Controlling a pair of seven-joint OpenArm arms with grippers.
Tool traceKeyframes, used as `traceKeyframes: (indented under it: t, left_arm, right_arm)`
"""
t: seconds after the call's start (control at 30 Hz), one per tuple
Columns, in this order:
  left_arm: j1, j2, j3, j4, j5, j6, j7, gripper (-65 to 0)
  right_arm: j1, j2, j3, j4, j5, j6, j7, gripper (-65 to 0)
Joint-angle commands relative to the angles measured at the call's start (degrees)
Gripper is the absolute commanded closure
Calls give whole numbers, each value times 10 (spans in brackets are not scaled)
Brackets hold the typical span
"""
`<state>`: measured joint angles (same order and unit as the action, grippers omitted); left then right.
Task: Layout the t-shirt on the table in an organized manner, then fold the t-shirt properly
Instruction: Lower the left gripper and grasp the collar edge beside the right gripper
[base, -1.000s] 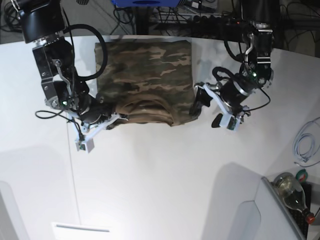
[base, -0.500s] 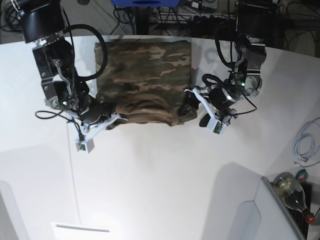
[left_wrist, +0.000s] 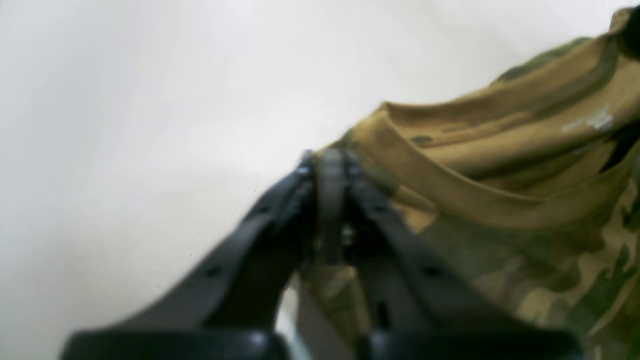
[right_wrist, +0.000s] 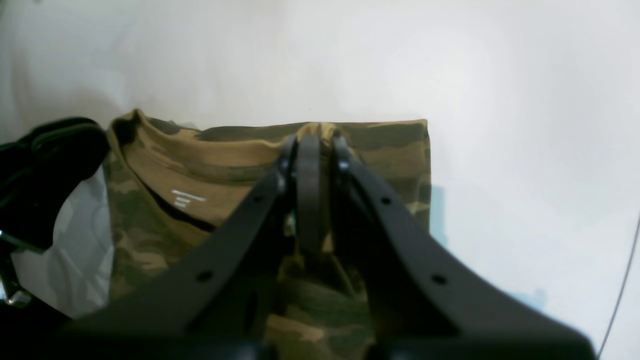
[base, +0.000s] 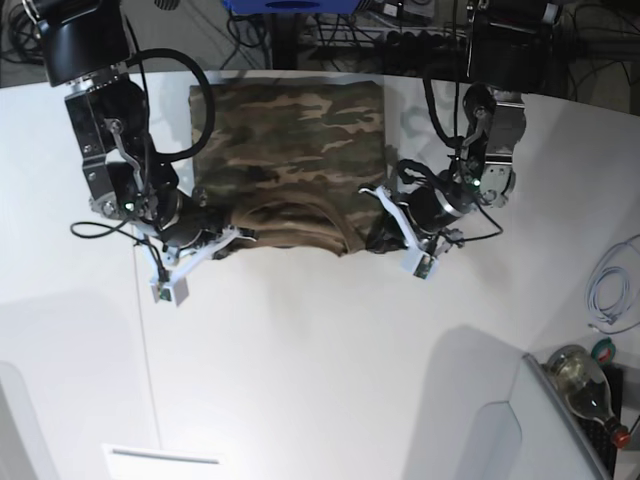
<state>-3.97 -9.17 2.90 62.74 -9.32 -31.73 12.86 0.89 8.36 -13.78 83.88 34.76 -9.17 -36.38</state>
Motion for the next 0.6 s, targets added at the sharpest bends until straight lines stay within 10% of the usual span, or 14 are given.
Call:
traceKeyframes:
  t: [0.0, 0.5, 0.57]
  left_arm:
    - [-7, -3, 2, 9, -8, -3, -13, 0]
    - [-6, -5, -20, 58, -9, -1, 9, 0]
    - [-6, -3, -47, 68, -19, -1, 49, -143]
  right_arm:
    - [8, 2, 0, 8, 4, 2, 9, 0]
    - [11, 2, 0, 8, 4, 2, 9, 0]
    - [11, 2, 0, 8, 4, 2, 9, 0]
